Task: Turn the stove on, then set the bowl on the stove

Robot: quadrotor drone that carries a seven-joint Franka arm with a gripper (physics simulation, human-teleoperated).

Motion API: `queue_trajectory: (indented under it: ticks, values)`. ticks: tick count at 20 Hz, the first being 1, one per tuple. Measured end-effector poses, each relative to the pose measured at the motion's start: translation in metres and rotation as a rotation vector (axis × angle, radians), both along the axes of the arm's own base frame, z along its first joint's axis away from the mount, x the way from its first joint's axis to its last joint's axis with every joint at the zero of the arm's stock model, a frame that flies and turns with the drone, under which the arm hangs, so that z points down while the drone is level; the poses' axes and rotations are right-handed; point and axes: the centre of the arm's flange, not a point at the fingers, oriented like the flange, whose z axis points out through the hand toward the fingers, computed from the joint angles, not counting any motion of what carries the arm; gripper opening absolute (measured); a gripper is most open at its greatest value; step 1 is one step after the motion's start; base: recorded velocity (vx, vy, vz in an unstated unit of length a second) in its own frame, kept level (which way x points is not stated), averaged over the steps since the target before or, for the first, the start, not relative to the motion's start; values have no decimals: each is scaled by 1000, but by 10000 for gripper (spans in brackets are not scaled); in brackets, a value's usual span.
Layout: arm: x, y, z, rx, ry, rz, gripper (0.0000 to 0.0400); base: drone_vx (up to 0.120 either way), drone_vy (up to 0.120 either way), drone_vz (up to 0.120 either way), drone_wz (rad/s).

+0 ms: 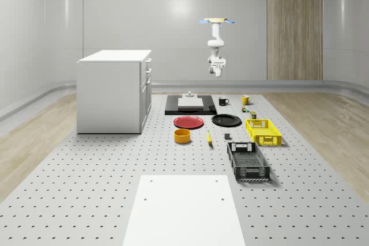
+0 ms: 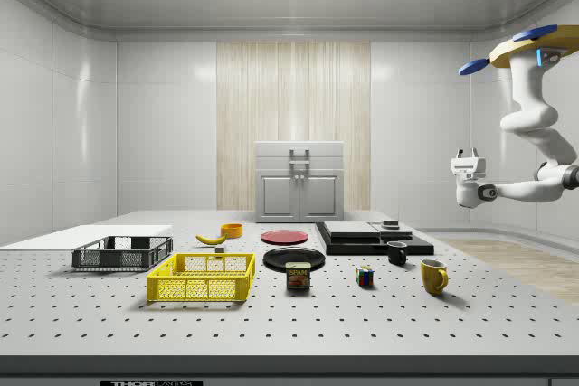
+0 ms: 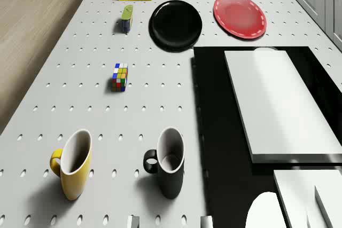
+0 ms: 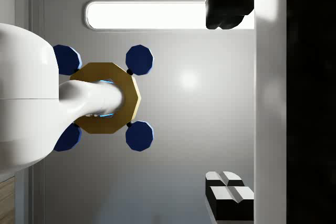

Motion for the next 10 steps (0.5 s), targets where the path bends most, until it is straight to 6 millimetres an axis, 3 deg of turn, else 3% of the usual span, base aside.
queue_trajectory:
  ticks: [10]
  values:
    - [-2, 0, 66, 0, -8, 0, 400, 0, 0, 0, 0]
